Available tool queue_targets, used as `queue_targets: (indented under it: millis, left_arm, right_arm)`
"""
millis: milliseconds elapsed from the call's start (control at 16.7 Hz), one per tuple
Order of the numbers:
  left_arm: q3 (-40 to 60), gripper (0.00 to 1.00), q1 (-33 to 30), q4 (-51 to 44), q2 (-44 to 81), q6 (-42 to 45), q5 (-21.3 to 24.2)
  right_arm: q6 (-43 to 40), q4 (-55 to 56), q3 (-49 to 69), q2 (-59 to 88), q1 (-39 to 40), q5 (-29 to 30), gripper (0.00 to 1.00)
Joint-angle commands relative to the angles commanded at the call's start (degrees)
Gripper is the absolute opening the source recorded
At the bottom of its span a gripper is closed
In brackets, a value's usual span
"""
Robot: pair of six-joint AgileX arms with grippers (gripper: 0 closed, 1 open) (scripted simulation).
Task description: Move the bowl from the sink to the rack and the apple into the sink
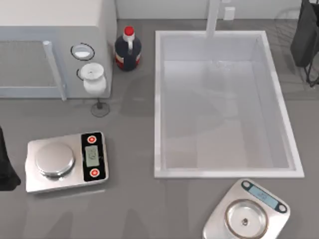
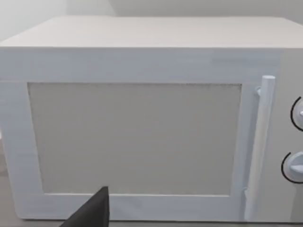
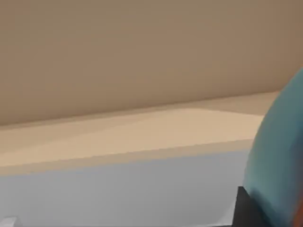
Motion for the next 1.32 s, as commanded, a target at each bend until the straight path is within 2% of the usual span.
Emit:
queue_targets:
  millis: [240,600,780,960,1320]
  left_arm:
    - [0.00,1.00,0.00,0.00,0.00,0.00,0.00]
    - [0.00,1.00,0.00,0.00,0.00,0.00,0.00]
    - [0.00,1.00,0.00,0.00,0.00,0.00,0.00]
    - [0.00,1.00,0.00,0.00,0.00,0.00,0.00]
    - [0.00,1.00,0.00,0.00,0.00,0.00,0.00]
  right_arm:
    - [-6.56,7.06,-4.79,-3.95,-6.93,-4.28,0.00]
    - [-6.72,7.30,-4.93,-3.76,-6.96,-4.23,0.00]
    - [-6.73,11.01,-7.15,-0.10,-6.30,-3.49,0.00]
    - [-6.76,20.04,-10.66,5.75,-5.14,-2.27,0.00]
    - [-6.79,45.50,-18.48,16.90,-2.86,0.15,0.00]
